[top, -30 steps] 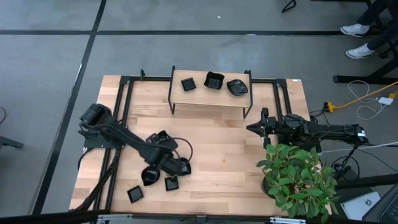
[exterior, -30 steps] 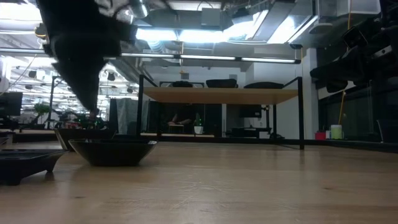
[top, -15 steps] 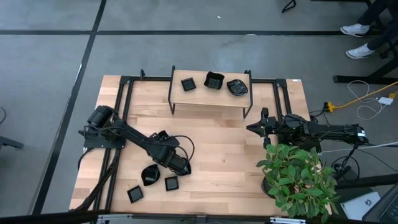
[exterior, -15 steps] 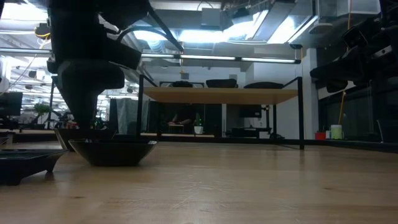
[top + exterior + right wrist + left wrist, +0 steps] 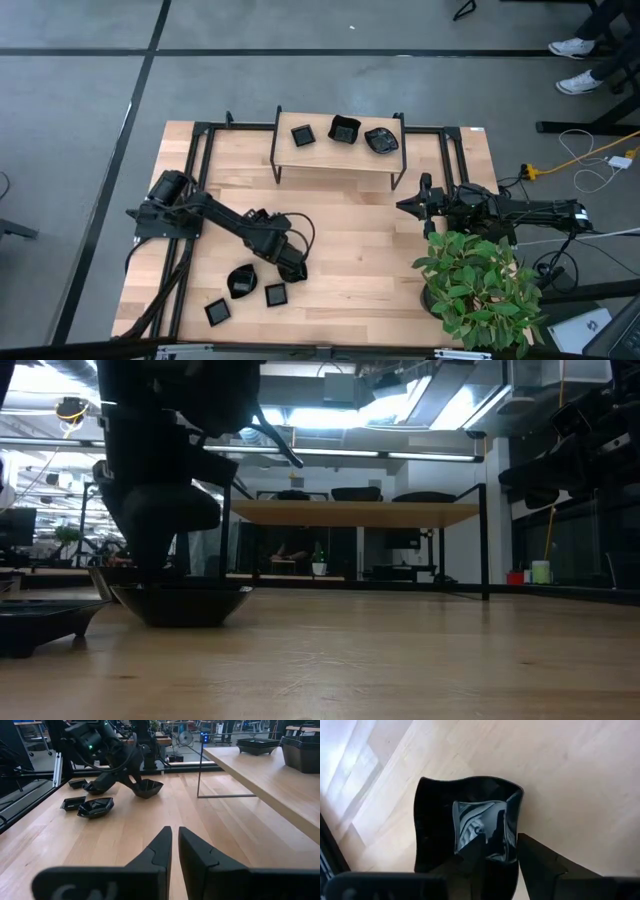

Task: Pick & Place Mini shaped plates
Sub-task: Stack the distorted square plate on top of the distorted square plate on the shelf

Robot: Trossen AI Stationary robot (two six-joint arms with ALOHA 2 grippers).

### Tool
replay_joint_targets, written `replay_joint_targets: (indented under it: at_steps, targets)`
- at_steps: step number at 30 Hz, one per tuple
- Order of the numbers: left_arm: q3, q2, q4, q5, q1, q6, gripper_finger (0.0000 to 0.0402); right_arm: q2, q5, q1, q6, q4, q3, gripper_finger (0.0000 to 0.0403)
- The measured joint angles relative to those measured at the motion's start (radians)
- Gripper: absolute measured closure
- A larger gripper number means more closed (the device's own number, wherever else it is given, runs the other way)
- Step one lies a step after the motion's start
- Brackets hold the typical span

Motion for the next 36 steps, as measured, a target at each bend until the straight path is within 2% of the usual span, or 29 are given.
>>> replay_joint_targets:
  at_steps: [10, 18, 31, 36]
  targets:
    - [0.000, 0.000, 0.000, 0.030, 0.014, 0.025, 0.0323, 0.000, 0.000, 0.000, 0.000, 0.000, 0.000, 0.0369]
    - [0.000, 0.000, -0.002, 0.022, 0.027, 0.019, 0.0394, 0.000, 0.000, 0.000, 0.000, 0.000, 0.000, 0.0369]
    - [0.000, -0.002, -0.013, 0.063, 0.026, 0.073, 0.0399, 0.000, 0.000, 0.000, 0.000, 0.000, 0.000, 0.0369]
    - [0.000, -0.043, -0.016, 0.062, 0.026, 0.077, 0.0399, 0.000, 0.000, 0.000, 0.000, 0.000, 0.000, 0.0369]
